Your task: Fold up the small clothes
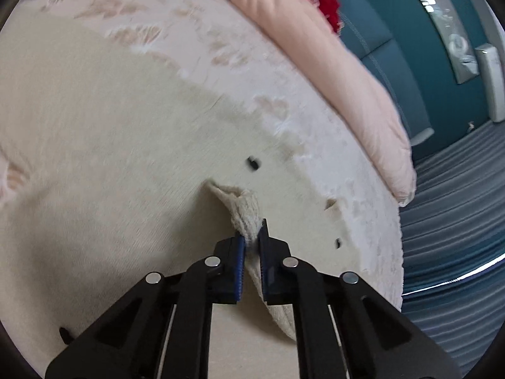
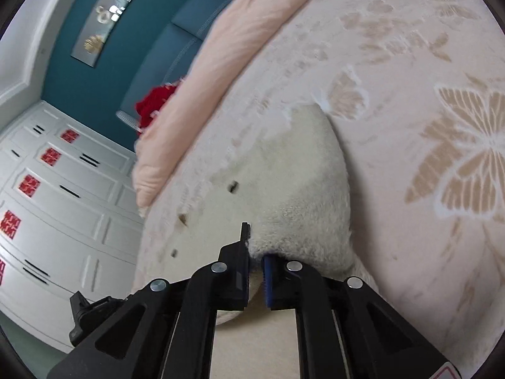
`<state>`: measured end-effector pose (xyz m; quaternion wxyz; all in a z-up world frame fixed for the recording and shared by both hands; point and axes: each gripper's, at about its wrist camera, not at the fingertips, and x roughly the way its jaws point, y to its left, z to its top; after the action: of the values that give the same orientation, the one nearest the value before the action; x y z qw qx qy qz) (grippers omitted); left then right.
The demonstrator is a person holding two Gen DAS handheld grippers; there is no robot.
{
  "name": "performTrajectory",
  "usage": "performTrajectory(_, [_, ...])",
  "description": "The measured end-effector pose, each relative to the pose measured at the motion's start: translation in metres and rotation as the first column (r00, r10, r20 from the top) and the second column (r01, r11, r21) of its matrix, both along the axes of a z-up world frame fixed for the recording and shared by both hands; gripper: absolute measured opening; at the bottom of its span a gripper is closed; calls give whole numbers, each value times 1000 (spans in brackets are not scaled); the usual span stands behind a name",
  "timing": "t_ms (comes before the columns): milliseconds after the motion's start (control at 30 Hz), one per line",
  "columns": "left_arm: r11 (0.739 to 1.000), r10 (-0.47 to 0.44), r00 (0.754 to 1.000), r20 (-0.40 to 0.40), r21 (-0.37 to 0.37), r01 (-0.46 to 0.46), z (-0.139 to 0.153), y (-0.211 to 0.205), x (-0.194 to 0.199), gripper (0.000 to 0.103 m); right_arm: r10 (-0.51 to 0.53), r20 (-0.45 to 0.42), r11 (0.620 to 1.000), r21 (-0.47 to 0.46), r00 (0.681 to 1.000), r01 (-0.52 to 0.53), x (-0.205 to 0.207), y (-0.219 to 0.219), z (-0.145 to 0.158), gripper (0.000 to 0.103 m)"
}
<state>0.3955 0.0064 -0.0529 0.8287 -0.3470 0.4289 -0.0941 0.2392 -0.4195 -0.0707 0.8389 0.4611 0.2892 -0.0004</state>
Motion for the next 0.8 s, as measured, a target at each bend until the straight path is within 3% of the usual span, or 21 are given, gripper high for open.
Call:
performTrajectory(100, [1000,1,989,150,25,-4,37,13,-7,7,-1,149,998,-63,989,10,-12,8,37,7])
performTrajectory(133, [999,-10,988,157,51,2,35,14,-6,7,2,133,994,-107,991,12,-13,11,33,6])
performTrajectory(200, [985,-48,995,89,171,33,7,7,4,7,41,-64,985,-163,997,-51,5,15,-7,6])
performTrajectory(233, [974,-62,998,22,220,55,-15,5,9,7,51,-186,985,-154,981,-80,14,17,-34,6])
performTrajectory(267, [966,-63,997,-46,246,72,-37,2,11,7,60,-237,987,-134,970,-93,13,19,-52,6])
performTrajectory(300, [964,-58,995,-76,257,76,-51,4,6,7,49,-203,986,-148,978,-80,6,20,-50,6])
performTrajectory(400, [957,-57,997,-49,282,68,-61,7,-7,8,44,-141,981,-182,989,-69,-1,20,-28,6])
performTrajectory(467, [955,-54,997,-52,290,67,-65,6,-8,8,65,-253,966,-228,965,-125,8,21,-43,5])
performTrajectory(500, [954,-54,997,-55,292,67,-65,7,-7,9,74,-265,964,-229,961,-137,7,20,-48,4])
performTrajectory(633, [957,-69,996,-54,278,81,-60,13,-11,14,23,-221,969,-236,975,-76,-17,19,-19,17])
performTrajectory(667, [963,-58,997,-51,259,69,-57,21,-15,23,10,-223,967,-247,975,-66,-28,23,-12,17])
performTrajectory(700, [971,-37,999,-40,233,45,-52,31,-22,41,10,-224,962,-263,975,-71,-40,30,-7,19])
performTrajectory(767, [981,25,1000,-12,193,-22,-42,64,-43,65,33,-230,944,-314,973,-106,-65,51,3,29])
performTrajectory(800, [980,69,998,2,186,-68,-38,86,-53,72,54,-232,933,-334,971,-132,-78,65,6,37])
